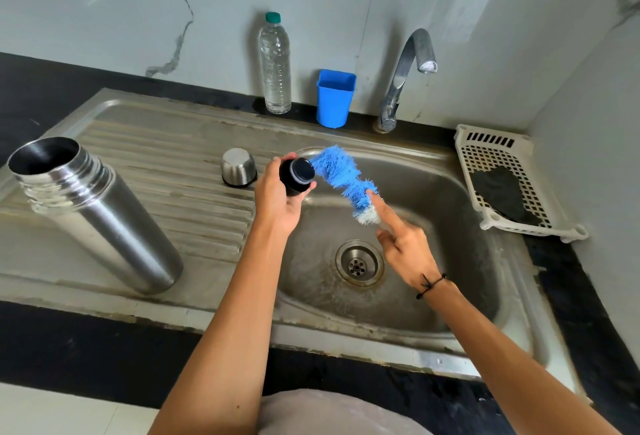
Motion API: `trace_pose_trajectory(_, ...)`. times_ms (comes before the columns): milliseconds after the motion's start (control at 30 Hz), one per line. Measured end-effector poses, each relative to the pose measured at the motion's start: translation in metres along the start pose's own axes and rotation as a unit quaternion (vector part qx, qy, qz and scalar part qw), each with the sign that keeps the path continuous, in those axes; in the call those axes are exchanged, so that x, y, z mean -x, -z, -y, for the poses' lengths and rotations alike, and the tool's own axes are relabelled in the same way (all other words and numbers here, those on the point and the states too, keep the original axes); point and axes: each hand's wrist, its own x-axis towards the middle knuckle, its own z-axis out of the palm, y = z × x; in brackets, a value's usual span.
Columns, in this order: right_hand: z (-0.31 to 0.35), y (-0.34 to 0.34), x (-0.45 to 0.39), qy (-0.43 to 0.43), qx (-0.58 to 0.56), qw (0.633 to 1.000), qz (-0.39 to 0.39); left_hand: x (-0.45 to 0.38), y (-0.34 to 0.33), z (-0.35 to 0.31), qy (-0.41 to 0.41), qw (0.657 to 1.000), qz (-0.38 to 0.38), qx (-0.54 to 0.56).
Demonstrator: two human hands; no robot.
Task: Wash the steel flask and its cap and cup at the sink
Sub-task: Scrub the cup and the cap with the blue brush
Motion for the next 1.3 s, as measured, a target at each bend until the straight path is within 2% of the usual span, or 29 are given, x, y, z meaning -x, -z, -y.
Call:
trace_pose_trajectory(100, 0.002, -0.002, 0.003, -0.009, -0.012, 1.000, -0.008, 0.000, -0.004, 0.002, 0.053, 0.991, -0.021, 0.123)
trace_pose_trajectory(200, 0.008, -0.001, 0.001, 0.038, 0.009, 0.998, -0.039, -0.002, -0.006, 0.006, 0.066, 0.985, -0.024, 0.161)
trace_pose_trajectory(267, 0.017, -0.002, -0.004, 0.062, 0.044, 0.997, -0.025, 0.000, -0.010, 0.010, 0.062, 0.988, -0.017, 0.141)
trace_pose_trajectory(400, 0.035, -0.004, -0.016, 0.075, 0.094, 0.993, -0.014, 0.006, -0.016, 0.016, 0.018, 1.000, 0.006, 0.024)
trace_pose_trajectory(567, 0.039, 0.000, -0.028, 0.061, 0.045, 0.996, -0.036, 0.003, -0.009, 0.015, -0.024, 0.995, -0.006, -0.095)
trace_pose_trajectory(633, 0.032, 0.003, -0.024, 0.047, 0.026, 0.998, -0.039, -0.003, -0.005, 0.012, -0.025, 0.996, -0.019, -0.087)
trace_pose_trajectory(733, 0.029, 0.000, -0.007, 0.054, 0.043, 0.998, 0.003, -0.007, -0.002, 0.012, -0.020, 0.997, -0.008, -0.072)
trace_pose_trajectory(900, 0.031, -0.002, -0.023, -0.009, 0.017, 1.000, -0.004, 0.001, -0.009, 0.021, -0.025, 0.990, 0.018, -0.136)
trace_pose_trajectory(1000, 0.027, 0.002, -0.021, -0.037, -0.019, 0.999, -0.023, 0.002, -0.008, 0.015, -0.008, 0.995, 0.012, -0.102)
trace_pose_trajectory(1133, 0.019, -0.002, 0.001, 0.009, -0.011, 1.000, 0.006, -0.003, -0.003, 0.005, 0.019, 0.999, -0.011, -0.034)
trace_pose_trajectory(1233, 0.018, 0.004, -0.004, -0.040, 0.002, 0.999, 0.010, 0.000, -0.002, 0.006, 0.030, 0.999, -0.013, -0.039)
trace_pose_trajectory(1300, 0.022, 0.009, -0.007, -0.037, -0.004, 0.999, 0.001, 0.001, -0.002, 0.006, 0.035, 0.999, -0.017, -0.029)
